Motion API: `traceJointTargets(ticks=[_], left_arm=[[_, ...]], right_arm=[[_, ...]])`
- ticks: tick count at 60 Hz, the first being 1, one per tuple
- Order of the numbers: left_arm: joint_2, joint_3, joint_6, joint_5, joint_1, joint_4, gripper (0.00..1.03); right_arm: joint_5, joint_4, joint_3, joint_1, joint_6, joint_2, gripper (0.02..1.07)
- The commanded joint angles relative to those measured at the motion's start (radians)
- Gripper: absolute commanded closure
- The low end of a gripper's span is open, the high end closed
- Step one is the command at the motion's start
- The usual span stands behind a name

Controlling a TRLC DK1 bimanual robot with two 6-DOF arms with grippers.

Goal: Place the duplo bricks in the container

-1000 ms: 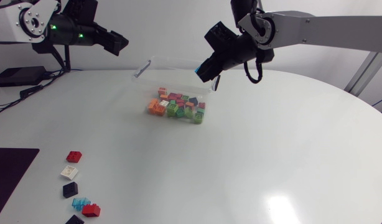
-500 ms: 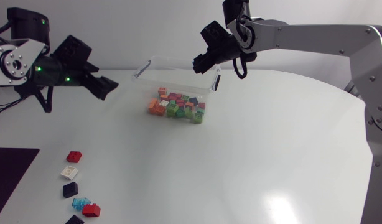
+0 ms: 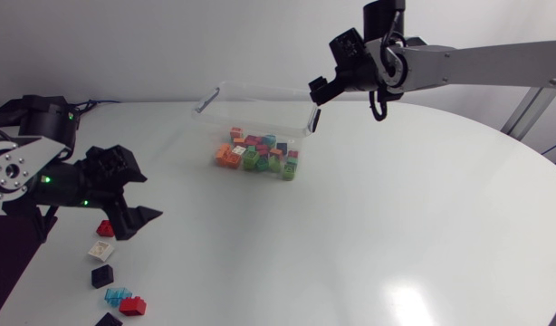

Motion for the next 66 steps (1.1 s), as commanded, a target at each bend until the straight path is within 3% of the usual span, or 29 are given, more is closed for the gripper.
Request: traceJointTargets(ticks=[1, 23, 35, 56, 66], left_arm=[[-0.042, -0.053, 0.114, 0.008, -0.009, -0.046, 0.04], [-0.106, -0.14, 0.377, -0.032, -0.01, -0.306, 0.05], [-0.142, -0.173, 0.456, -0.053, -0.004, -0.379, 0.06], [-0.146, -0.256, 0.483, -0.089, -0.039, -0.385, 0.08], [-0.109, -0.298, 0.471, -0.098, -0.072, -0.342, 0.15]], right_arm=[[0.024, 0.047, -0.083, -0.029, 0.036, -0.065, 0.06], [0.073, 0.239, -0.369, -0.116, 0.042, -0.224, 0.06], [0.09, 0.323, -0.524, -0.147, 0.044, -0.31, 0.06], [0.113, 0.457, -0.741, -0.235, 0.057, -0.419, 0.06], [0.124, 0.49, -0.82, -0.277, 0.05, -0.474, 0.06]])
